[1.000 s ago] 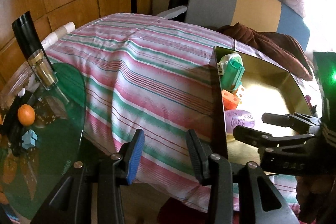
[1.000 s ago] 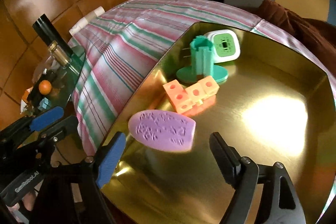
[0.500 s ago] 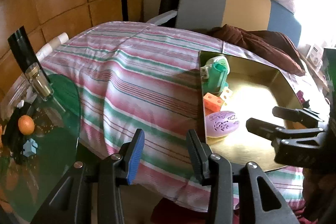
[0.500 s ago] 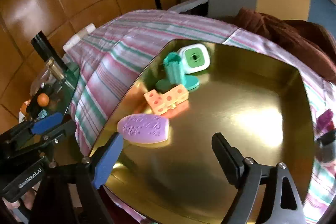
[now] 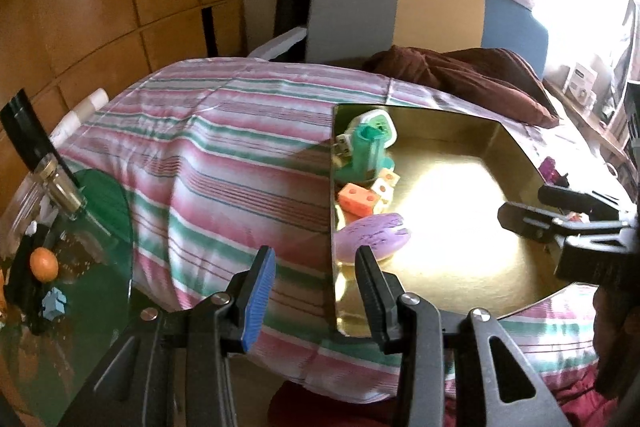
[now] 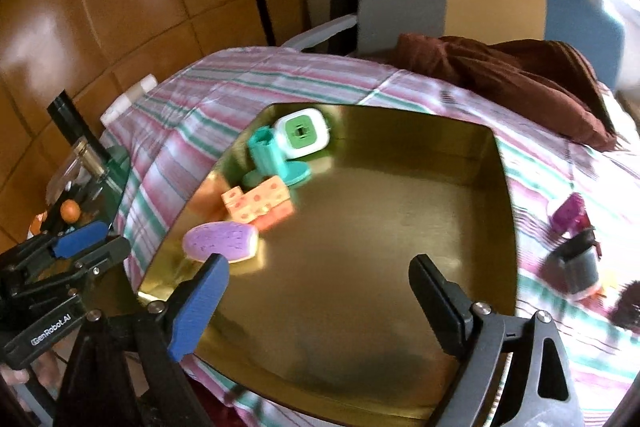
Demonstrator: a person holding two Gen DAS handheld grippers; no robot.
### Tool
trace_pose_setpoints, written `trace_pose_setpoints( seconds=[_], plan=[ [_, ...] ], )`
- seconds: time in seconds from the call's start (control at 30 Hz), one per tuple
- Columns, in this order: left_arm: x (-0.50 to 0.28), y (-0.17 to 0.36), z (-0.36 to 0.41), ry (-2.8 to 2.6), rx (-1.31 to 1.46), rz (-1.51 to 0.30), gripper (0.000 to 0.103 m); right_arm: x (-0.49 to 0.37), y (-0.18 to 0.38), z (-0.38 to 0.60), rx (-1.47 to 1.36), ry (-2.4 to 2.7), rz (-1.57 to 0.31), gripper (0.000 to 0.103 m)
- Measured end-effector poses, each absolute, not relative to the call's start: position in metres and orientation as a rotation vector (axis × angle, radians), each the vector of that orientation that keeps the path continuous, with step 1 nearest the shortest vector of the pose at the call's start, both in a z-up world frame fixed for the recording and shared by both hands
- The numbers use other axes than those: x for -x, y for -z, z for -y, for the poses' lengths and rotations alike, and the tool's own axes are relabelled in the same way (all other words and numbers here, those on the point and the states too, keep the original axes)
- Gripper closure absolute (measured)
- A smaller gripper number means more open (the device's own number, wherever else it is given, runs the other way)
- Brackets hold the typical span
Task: Organize rigid objects
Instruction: 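Move both grippers away from the tray toward the remaining toys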
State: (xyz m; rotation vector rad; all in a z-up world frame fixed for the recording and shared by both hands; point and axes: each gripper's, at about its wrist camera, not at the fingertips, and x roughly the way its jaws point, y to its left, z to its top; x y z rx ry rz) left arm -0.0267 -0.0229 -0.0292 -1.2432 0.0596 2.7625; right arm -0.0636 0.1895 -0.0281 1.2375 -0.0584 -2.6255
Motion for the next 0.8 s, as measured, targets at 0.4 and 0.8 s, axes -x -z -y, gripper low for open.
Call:
trace_pose_setpoints(
  seconds=[0.4, 0.8],
  plan=[
    [0.021, 0.023, -0.026, -2.674, 1.188, -0.188, 0.061, 0.054, 0.011, -0.281, -1.236, 2.817, 0.149, 0.011],
    [0.021, 0.016, -0.082, -2.567, 1.124, -0.297, 0.061, 0.034, 0.003, -0.422, -1.3, 3.118, 0.274, 0.006]
  ],
)
